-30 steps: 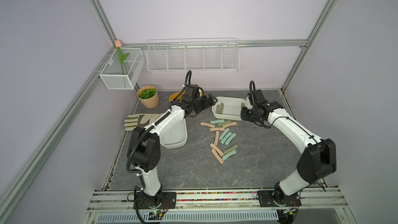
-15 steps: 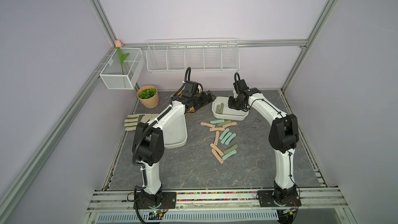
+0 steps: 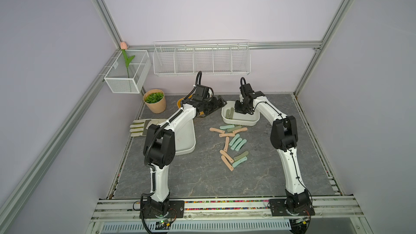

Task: Place the fruit knives into the storage box by color
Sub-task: Place the fruit knife in the storage box.

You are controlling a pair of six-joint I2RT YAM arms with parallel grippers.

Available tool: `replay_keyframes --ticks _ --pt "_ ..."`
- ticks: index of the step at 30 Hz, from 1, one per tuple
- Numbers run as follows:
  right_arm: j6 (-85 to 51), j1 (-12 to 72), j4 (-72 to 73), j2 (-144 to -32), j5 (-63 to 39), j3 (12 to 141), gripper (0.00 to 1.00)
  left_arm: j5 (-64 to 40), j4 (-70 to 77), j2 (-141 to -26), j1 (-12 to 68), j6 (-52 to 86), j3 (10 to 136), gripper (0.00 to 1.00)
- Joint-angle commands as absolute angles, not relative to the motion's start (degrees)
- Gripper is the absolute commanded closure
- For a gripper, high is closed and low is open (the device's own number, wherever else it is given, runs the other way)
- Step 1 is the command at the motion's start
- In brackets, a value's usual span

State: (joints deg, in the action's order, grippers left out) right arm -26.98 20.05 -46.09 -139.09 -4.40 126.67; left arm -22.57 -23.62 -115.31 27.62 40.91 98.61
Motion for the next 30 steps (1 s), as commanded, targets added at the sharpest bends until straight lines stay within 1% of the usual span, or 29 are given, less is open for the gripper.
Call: replay_keyframes --ticks 1,17,25,30 --pt "-26.9 19.6 -47.4 -141.1 -5.5 127.9 0.77 -23.1 -24.4 -116.3 27.3 40.9 100.7 0.01" --pt "-27.2 19.0 -46.8 -144.2 -6.7 127.0 0.77 -23.1 -24.5 -116.8 27.3 41.5 101.6 0.01" --pt "-27.4 18.6 -46.3 -143.3 -6.9 125.9 0.66 -23.1 -24.8 -116.9 27.3 41.8 102.0 0.01" --pt "-27.1 18.2 -46.3 -140.8 -7.3 125.1 0.59 -22.6 -25.2 -117.0 27.3 41.5 102.1 0.01"
